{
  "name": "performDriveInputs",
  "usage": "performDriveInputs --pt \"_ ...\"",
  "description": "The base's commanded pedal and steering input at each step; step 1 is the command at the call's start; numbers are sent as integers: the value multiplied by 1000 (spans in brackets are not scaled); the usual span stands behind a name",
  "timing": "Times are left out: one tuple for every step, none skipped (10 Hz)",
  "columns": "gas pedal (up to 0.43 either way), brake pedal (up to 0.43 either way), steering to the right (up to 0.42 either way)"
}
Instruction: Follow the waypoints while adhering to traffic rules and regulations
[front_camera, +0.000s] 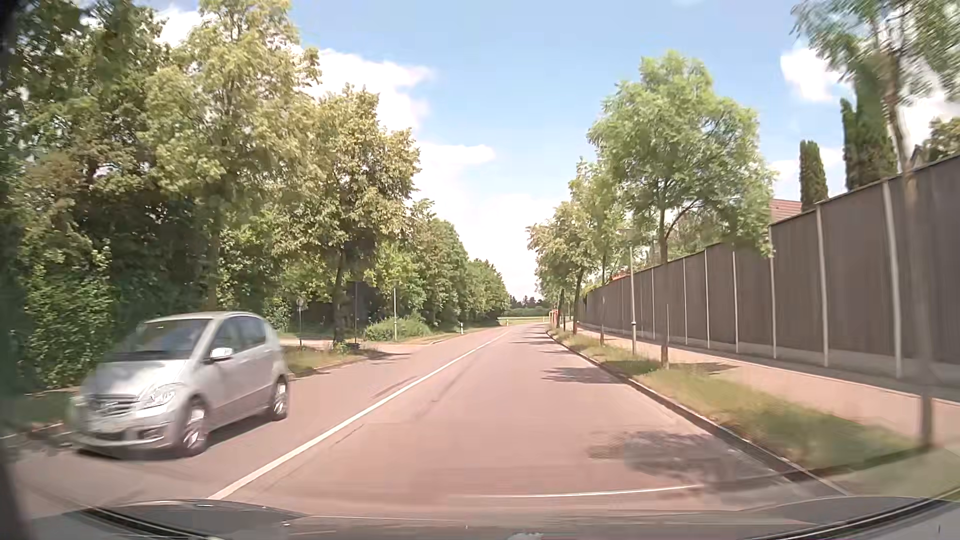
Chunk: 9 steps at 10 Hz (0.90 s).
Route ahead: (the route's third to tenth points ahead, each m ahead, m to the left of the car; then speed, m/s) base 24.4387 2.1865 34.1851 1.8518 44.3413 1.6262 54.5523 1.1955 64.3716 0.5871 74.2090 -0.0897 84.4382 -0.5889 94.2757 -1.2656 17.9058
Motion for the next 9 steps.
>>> performDriveInputs --pt "520 12 1" --pt "520 6 1" --pt "520 6 1" --pt "520 12 1" --pt "520 12 1" --pt "520 12 1" --pt "520 12 1" --pt "520 12 1" --pt "520 12 1"
